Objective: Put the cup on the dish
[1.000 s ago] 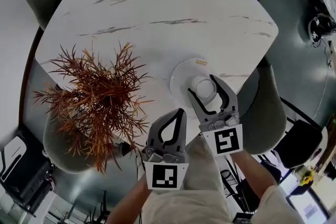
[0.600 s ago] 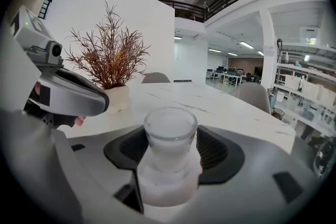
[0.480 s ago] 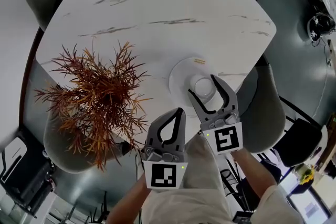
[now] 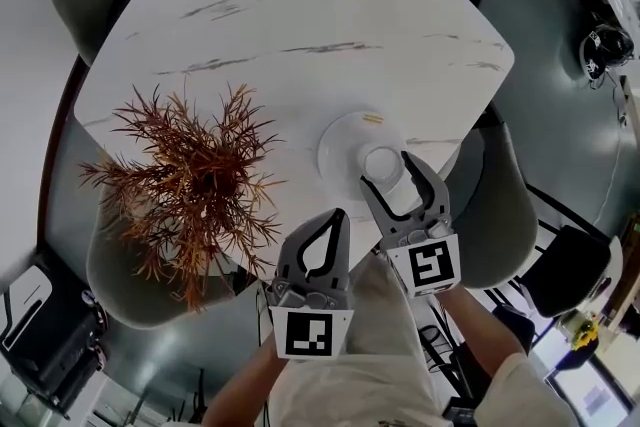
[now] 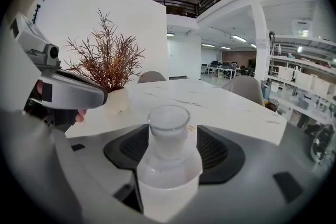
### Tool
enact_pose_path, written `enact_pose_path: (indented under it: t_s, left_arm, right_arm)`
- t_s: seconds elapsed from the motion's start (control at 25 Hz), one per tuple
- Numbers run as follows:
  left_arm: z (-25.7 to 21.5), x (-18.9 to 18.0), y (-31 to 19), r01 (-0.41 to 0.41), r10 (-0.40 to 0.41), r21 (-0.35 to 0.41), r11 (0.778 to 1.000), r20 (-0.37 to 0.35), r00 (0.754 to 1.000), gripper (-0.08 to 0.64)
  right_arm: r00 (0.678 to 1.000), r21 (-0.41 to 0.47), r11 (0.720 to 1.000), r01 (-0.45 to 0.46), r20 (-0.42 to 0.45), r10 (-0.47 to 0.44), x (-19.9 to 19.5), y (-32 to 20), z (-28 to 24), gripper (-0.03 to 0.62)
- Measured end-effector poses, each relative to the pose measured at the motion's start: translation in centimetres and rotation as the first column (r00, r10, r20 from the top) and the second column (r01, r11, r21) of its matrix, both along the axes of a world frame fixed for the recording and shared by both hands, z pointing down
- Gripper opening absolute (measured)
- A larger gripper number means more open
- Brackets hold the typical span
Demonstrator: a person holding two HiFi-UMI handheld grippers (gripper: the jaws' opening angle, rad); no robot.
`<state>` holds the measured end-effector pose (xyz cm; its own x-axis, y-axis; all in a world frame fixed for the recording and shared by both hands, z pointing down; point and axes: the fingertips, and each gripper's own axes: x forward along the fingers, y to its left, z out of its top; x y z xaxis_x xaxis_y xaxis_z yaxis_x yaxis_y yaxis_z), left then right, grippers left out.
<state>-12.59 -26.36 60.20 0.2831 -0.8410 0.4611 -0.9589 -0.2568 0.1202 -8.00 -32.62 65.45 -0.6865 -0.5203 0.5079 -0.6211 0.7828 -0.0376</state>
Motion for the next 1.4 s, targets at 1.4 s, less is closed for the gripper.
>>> enact_pose_path:
  t_s: [1.4]
  left_arm:
    - [-13.2,0.4,1.5,0.033,-0.035,0.145,0.989,0.014,0.999,0.007]
  right_arm:
    - [0.993,-0.113,0.993,-0.037,0.108,0.049,3.6,3.5,-12.1,0.230]
